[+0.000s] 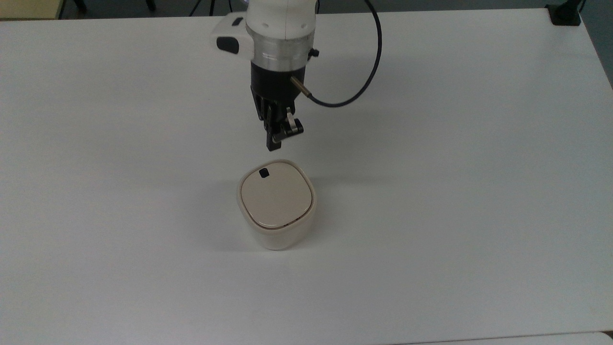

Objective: Close the trash bin

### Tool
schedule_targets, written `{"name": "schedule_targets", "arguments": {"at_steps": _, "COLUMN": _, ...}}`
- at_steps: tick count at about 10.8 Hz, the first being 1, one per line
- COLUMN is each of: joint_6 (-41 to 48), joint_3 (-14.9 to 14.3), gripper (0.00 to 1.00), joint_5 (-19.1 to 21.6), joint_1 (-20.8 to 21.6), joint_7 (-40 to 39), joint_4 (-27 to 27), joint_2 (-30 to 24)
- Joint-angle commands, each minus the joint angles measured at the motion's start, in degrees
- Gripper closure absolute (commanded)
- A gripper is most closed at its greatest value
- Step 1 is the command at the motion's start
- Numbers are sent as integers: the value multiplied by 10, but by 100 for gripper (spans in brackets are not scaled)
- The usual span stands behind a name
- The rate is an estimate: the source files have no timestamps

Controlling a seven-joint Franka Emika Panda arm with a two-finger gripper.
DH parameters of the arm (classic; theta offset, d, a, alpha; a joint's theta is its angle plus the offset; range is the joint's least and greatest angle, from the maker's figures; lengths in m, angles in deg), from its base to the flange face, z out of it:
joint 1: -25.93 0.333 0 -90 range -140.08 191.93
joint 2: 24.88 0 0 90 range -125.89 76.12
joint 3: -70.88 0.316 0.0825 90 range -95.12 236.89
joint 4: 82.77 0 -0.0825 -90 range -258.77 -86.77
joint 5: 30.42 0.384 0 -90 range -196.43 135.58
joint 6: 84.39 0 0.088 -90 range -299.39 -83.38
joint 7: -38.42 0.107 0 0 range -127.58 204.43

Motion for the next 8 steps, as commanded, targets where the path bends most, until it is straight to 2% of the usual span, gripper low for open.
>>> {"name": "schedule_targets", "arguments": {"at_steps": 1, "joint_6": 90, "joint_3": 5, "gripper": 100, "joint_5": 43, "joint_1": -29, "joint_7": -89, "joint_4": -28, "joint_2": -104}}
{"name": "schedule_targets", "arguments": {"at_steps": 2, "joint_6": 119, "joint_3": 6, "gripper": 100, "joint_5": 54, "joint_1": -41, "joint_7": -123, "joint_4": -28, "joint_2": -124}}
{"name": "schedule_targets", "arguments": {"at_steps": 3, "joint_6": 144, "joint_3": 19, "gripper": 100, "joint_5": 54, "joint_1": -50, "joint_7": -156, "joint_4": -31, "joint_2": -142}}
{"name": "schedule_targets", "arguments": {"at_steps": 4, "joint_6": 165, "joint_3": 50, "gripper": 94, "joint_5": 53, "joint_1": -80, "joint_7": -204, "joint_4": -49, "joint_2": -168}}
{"name": "schedule_targets", "arguments": {"at_steps": 6, "joint_6": 198, "joint_3": 113, "gripper": 52, "joint_5": 52, "joint_1": -150, "joint_7": -314, "joint_4": -63, "joint_2": -194}}
{"name": "schedule_targets", "arguments": {"at_steps": 7, "joint_6": 203, "joint_3": 139, "gripper": 36, "joint_5": 50, "joint_1": -179, "joint_7": -365, "joint_4": -62, "joint_2": -195}}
{"name": "schedule_targets", "arguments": {"at_steps": 8, "joint_6": 213, "joint_3": 144, "gripper": 19, "joint_5": 50, "joint_1": -187, "joint_7": -403, "joint_4": -62, "joint_2": -197}}
